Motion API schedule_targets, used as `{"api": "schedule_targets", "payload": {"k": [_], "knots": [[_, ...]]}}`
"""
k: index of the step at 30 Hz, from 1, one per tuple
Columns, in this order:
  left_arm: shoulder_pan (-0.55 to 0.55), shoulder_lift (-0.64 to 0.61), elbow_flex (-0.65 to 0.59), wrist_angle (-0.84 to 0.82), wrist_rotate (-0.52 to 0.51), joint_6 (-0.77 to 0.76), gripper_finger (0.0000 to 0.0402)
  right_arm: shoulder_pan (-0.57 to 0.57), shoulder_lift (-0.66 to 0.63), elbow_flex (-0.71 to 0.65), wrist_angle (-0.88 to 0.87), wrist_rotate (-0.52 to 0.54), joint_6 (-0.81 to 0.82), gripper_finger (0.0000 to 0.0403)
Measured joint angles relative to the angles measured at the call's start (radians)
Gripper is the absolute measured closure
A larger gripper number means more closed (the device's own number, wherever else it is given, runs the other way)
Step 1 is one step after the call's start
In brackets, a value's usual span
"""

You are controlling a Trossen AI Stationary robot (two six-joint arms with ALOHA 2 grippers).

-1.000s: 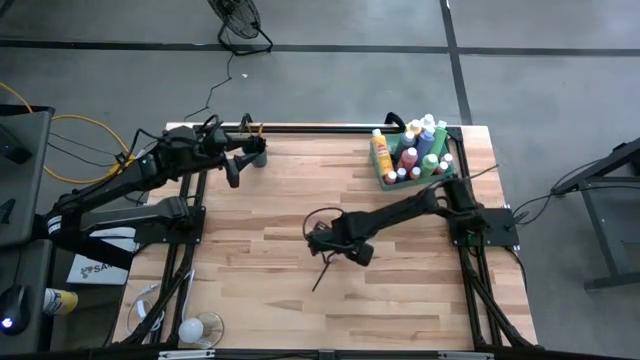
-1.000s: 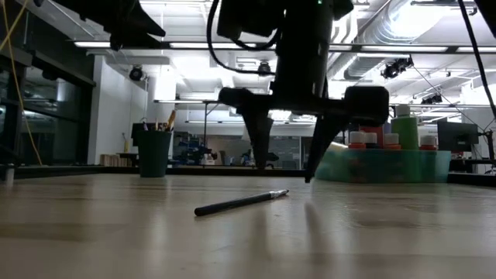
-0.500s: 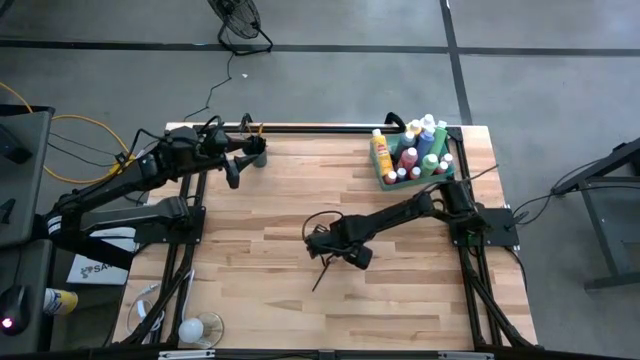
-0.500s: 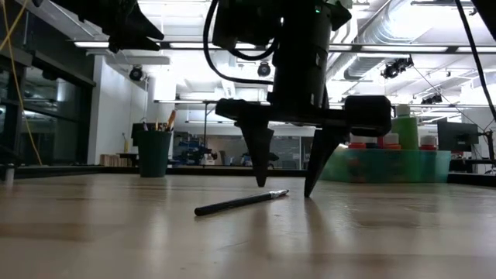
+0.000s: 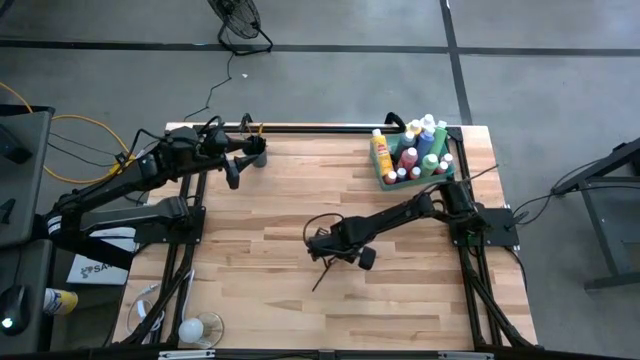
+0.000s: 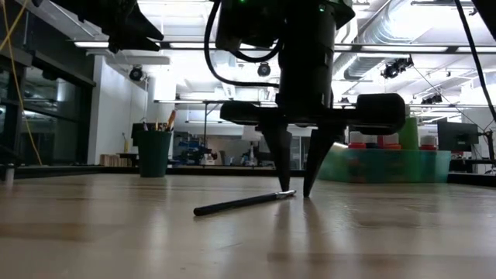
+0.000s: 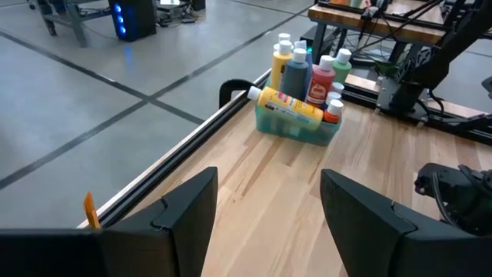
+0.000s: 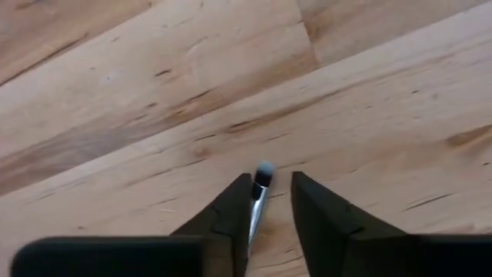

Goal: Pick & Place Paint Supplies
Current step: Put the silver paintbrush into the blue cup

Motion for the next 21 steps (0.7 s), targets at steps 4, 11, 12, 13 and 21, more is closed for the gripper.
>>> {"api": "schedule_targets", "payload": {"k": [4, 11, 12, 13, 21], "knots": [[0.000, 0.000, 0.000, -0.006, 0.000, 0.000, 0.0176, 0.000, 0.000, -0.001, -0.002, 0.017, -0.025, 0.0340], [0.000, 0.000, 0.000, -0.006, 0.000, 0.000, 0.0176, -0.004, 0.000, -0.001, 0.008, 0.017, -0.051, 0.0380], [0.000, 0.000, 0.000, -0.007, 0.000, 0.000, 0.0176, -0.004, 0.000, -0.001, 0.009, 0.019, -0.063, 0.0386], [0.000, 0.000, 0.000, -0.007, 0.000, 0.000, 0.0176, -0.004, 0.000, -0.001, 0.012, 0.022, -0.070, 0.0392], [0.000, 0.000, 0.000, -0.013, 0.000, 0.000, 0.0176, -0.006, -0.011, -0.001, 0.026, 0.050, -0.164, 0.0397]]}}
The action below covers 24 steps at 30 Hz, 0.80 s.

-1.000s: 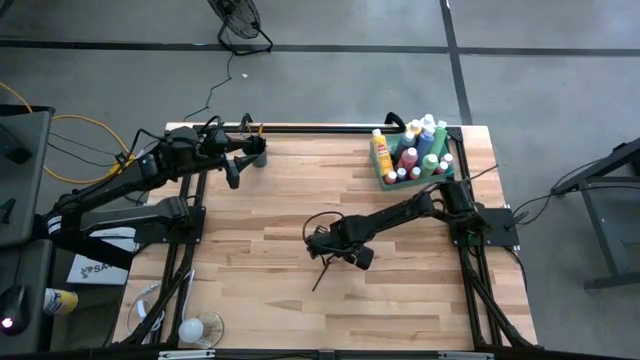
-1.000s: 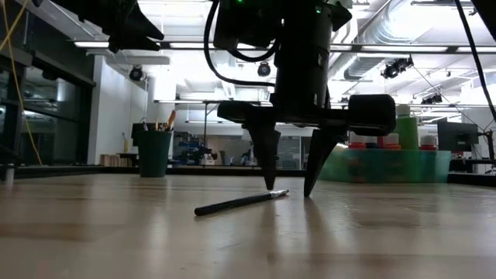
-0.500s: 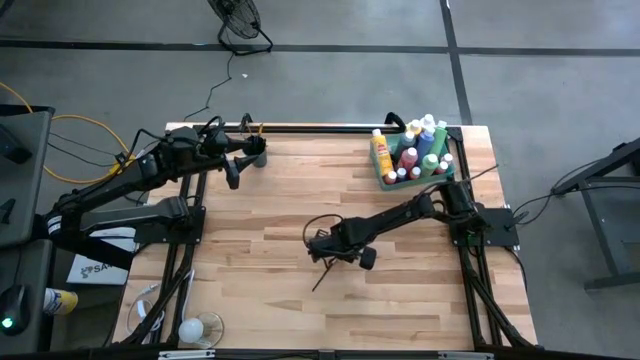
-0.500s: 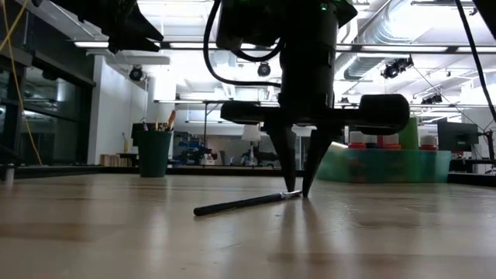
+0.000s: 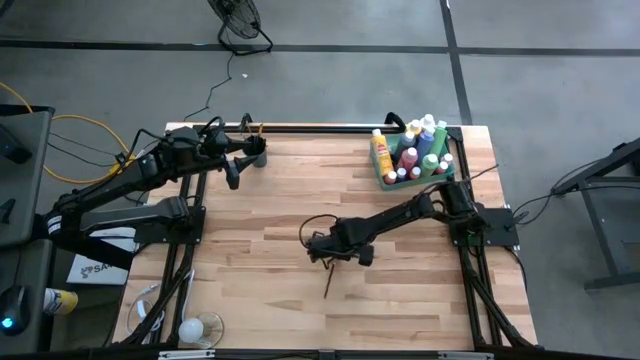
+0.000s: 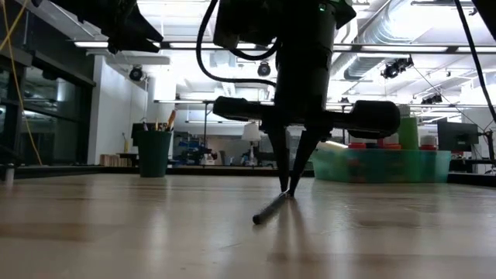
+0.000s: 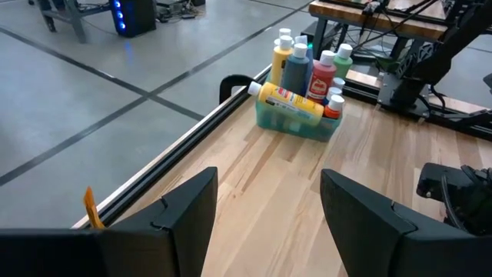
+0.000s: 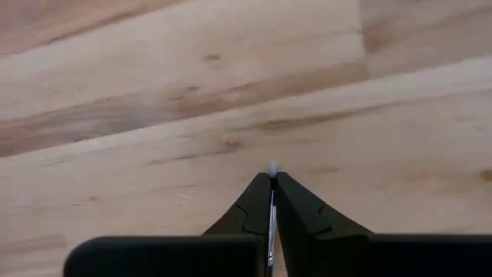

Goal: Pick & Place Paint Supplies
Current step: Put the silver paintbrush into the blue cup

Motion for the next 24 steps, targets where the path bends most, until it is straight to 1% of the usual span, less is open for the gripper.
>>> {"api": "schedule_targets", "payload": {"k": [2, 6, 9, 11, 14, 16, 18, 20, 24], "knots": [[0.000, 0.000, 0.000, 0.000, 0.000, 0.000, 0.0176, 0.000, -0.015, -0.002, 0.003, 0.042, -0.022, 0.0397], [0.000, 0.000, 0.000, 0.001, 0.000, -0.008, 0.0176, -0.009, -0.079, -0.004, -0.011, 0.169, -0.081, 0.0398], [0.000, 0.001, 0.000, 0.008, 0.023, -0.011, 0.0176, -0.022, -0.145, 0.000, -0.009, 0.247, -0.171, 0.0398], [0.000, 0.002, 0.000, 0.019, 0.053, -0.016, 0.0176, -0.035, -0.191, -0.001, -0.011, 0.301, -0.267, 0.0399], [0.000, 0.022, 0.001, 0.041, 0.085, -0.047, 0.0176, -0.065, -0.275, -0.001, 0.031, 0.396, -0.470, 0.0399], [0.000, 0.045, 0.001, 0.049, 0.103, -0.067, 0.0176, -0.089, -0.330, 0.000, 0.088, 0.450, -0.630, 0.0399], [0.000, 0.069, 0.001, 0.076, 0.128, -0.087, 0.0176, -0.110, -0.385, 0.000, 0.154, 0.477, -0.814, 0.0399], [0.000, 0.099, 0.001, 0.124, 0.172, -0.110, 0.0176, -0.134, -0.435, 0.000, 0.253, 0.481, -1.013, 0.0399], [-0.001, 0.168, 0.001, 0.259, 0.266, -0.179, 0.0176, -0.186, -0.510, 0.000, 0.460, 0.439, -1.355, 0.0399]]}}
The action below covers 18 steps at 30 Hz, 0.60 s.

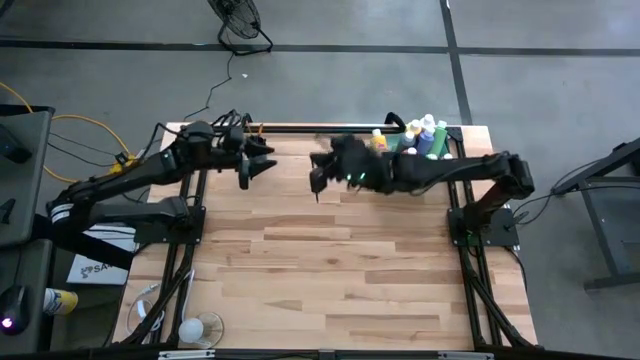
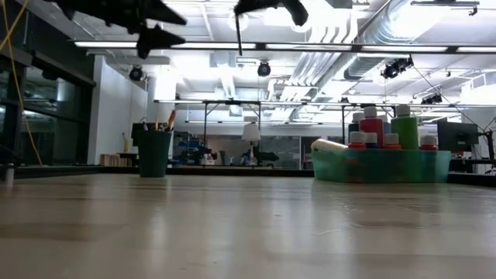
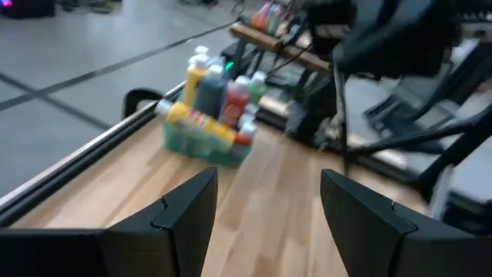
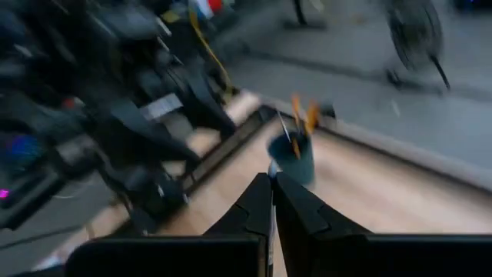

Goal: Pick & Place Paint Supplies
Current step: Put the silver paintbrush into the blue cup

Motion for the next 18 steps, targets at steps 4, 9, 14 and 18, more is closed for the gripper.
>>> {"api": "schedule_targets", "payload": {"k": [4, 9, 14, 18], "knots": [[0.001, 0.063, 0.000, 0.141, 0.057, -0.072, 0.0166, -0.058, -0.039, 0.000, 0.129, -0.089, -0.194, 0.0399], [0.001, 0.145, 0.000, 0.351, 0.210, -0.189, 0.0111, -0.137, -0.045, 0.000, 0.223, -0.277, -0.295, 0.0399], [0.001, 0.228, 0.000, 0.497, 0.211, -0.293, 0.0064, -0.197, -0.040, 0.000, 0.295, -0.450, -0.344, 0.0399], [0.001, 0.265, 0.011, 0.553, 0.179, -0.303, 0.0055, -0.230, -0.040, 0.000, 0.309, -0.556, -0.371, 0.0399]]}}
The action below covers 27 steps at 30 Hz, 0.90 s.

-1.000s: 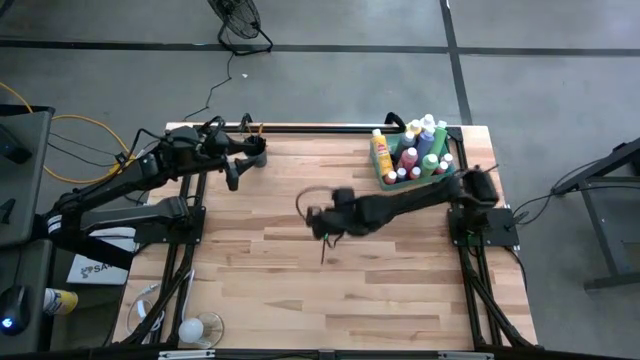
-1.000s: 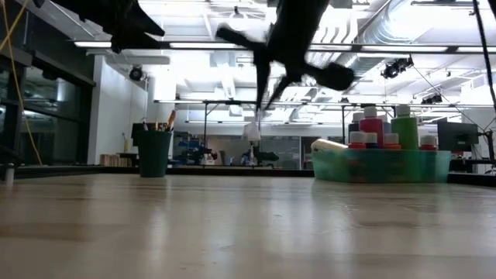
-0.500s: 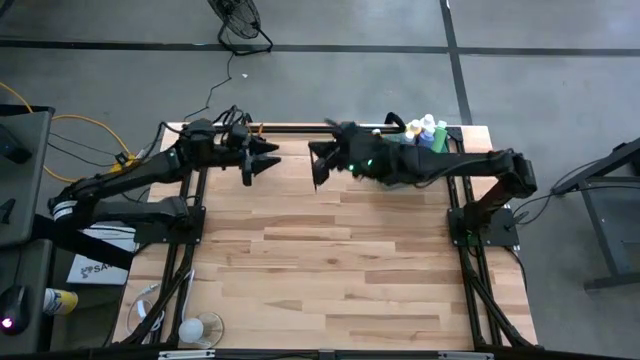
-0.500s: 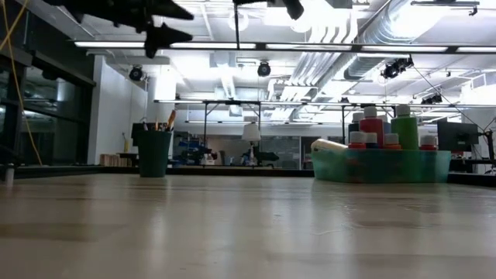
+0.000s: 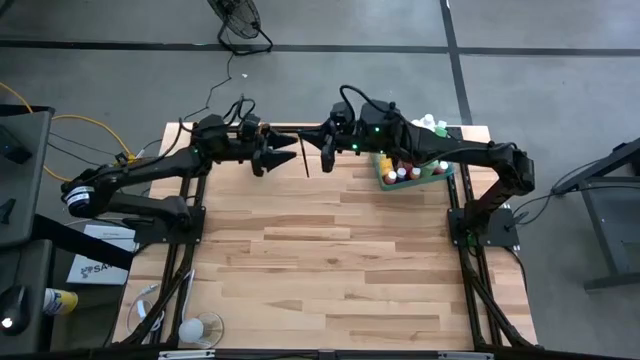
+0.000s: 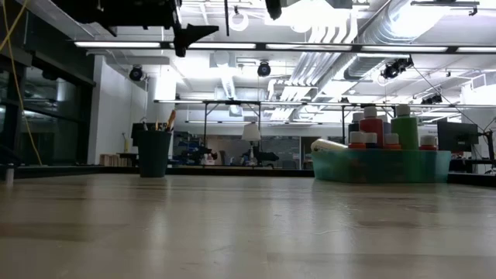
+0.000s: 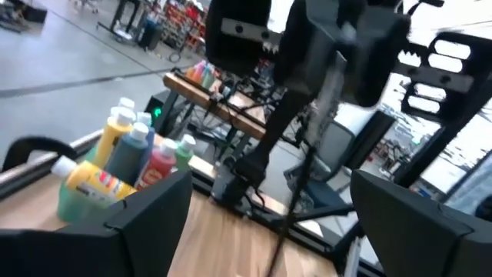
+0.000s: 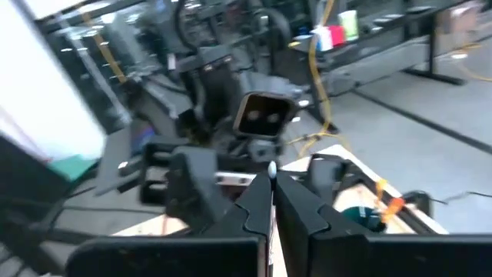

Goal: Pick & Place Paint Supplies
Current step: Put the silver paintbrush into the blue cup

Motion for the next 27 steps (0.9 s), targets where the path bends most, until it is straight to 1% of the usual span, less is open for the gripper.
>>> {"api": "schedule_targets", "payload": {"k": [2, 6, 8, 12, 15, 18, 20, 25, 27], "knots": [[0.000, 0.017, 0.014, 0.017, -0.009, 0.000, 0.0055, -0.014, 0.008, 0.000, 0.013, -0.053, -0.006, 0.0399], [0.000, 0.056, 0.049, 0.025, -0.011, 0.019, 0.0055, -0.036, 0.035, 0.000, 0.051, -0.125, -0.011, 0.0399], [0.000, 0.070, 0.063, 0.024, -0.012, 0.030, 0.0055, -0.043, 0.046, 0.000, 0.081, -0.145, -0.011, 0.0399], [0.000, 0.081, 0.075, 0.028, -0.015, 0.031, 0.0059, -0.059, 0.060, 0.000, 0.099, -0.152, -0.011, 0.0399], [0.000, 0.081, 0.074, 0.028, -0.015, 0.031, 0.0083, -0.072, 0.065, 0.000, 0.089, -0.171, -0.011, 0.0399], [0.000, 0.081, 0.074, 0.028, -0.015, 0.031, 0.0131, -0.083, 0.063, 0.000, 0.096, -0.184, -0.011, 0.0399], [0.000, 0.080, 0.074, 0.028, -0.023, 0.031, 0.0175, -0.094, 0.063, 0.000, 0.096, -0.208, -0.010, 0.0399], [0.000, 0.080, 0.074, 0.028, -0.038, 0.032, 0.0305, -0.103, 0.063, 0.000, 0.094, -0.245, -0.011, 0.0399], [0.000, 0.080, 0.074, 0.030, -0.037, 0.040, 0.0361, -0.104, 0.063, 0.000, 0.094, -0.245, -0.011, 0.0399]]}}
